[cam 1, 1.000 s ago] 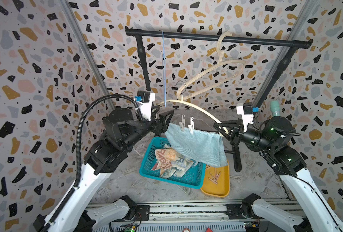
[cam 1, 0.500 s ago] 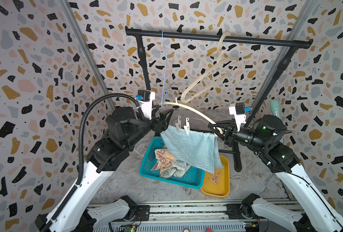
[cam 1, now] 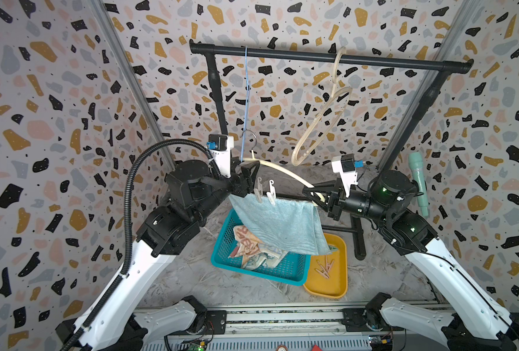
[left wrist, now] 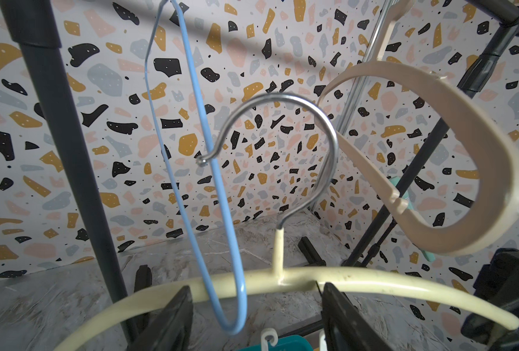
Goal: Remove the clothespins securing towels to the hanger
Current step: Pick up the hanger from the clothesline.
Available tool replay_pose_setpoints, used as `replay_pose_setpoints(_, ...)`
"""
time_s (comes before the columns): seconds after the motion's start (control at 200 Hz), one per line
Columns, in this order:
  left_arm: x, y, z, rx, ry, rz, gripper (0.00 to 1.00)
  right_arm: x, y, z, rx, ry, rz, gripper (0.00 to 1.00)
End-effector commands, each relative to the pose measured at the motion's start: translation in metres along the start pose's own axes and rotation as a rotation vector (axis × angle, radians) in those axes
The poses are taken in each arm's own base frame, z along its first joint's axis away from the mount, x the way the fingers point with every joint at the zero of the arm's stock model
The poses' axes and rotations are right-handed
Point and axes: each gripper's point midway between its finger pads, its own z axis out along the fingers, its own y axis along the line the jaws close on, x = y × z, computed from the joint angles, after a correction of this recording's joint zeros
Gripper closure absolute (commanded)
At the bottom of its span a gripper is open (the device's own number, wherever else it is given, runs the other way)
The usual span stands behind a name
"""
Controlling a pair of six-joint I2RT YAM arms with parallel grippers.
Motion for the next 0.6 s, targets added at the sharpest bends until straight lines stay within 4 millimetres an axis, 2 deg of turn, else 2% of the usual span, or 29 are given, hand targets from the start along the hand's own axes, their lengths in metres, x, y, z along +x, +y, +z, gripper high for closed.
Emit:
replay_pose_setpoints(0.0,-0.002,0.009,-0.005,-0.037,-0.040,-0.027,0.35,-0.023,0.020,-0.006,-0.064,-0.108,-0.075,1.00)
replay_pose_setpoints(0.25,0.034,0.022,-0.007,-0.080,0.019,-0.089,0.37,-0.004,0.015,0.001,-0.064,-0.088,-0.049,1.00)
replay_pose_setpoints(0.476,0.040,0.034,-0.007,-0.135,0.038,-0.102,0.37,0.002,0.011,0.006,-0.067,-0.083,-0.037,1.00)
replay_pose_setpoints(0.596,0.035,0.041,-0.006,-0.149,0.028,-0.097,0.39,0.002,0.012,0.009,-0.079,-0.084,-0.040,1.00)
